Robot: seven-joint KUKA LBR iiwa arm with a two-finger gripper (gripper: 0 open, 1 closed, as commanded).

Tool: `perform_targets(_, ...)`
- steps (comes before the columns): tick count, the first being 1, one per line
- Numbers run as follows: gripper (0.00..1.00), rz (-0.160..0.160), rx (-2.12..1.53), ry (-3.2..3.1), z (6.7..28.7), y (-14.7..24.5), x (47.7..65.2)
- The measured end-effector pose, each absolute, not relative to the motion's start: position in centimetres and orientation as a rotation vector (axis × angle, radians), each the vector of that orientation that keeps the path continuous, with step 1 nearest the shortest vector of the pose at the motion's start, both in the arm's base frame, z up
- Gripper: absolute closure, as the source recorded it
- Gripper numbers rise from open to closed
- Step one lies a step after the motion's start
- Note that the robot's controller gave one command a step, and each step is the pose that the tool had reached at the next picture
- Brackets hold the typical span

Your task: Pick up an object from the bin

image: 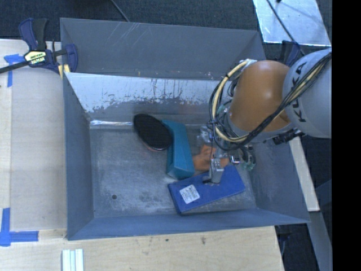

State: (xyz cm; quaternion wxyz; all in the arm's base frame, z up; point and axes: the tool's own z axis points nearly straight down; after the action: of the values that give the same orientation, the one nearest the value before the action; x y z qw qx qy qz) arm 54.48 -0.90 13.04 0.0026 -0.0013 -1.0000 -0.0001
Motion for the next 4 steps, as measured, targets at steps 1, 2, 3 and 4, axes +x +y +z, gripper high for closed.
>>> perform_targets(1,0.00,0.000,-0.004,-3.145,13.5,-0.9,54.7)
perform_targets(2,0.00,-0.002,-0.151,-3.148,11.5,-2.0,53.6)
perform_targets(3,1.00,-0.001,-0.370,-3.132,8.3,-3.8,51.8)
perform_targets(4,1.00,-0.001,-0.369,-3.132,8.3,-3.8,51.8)
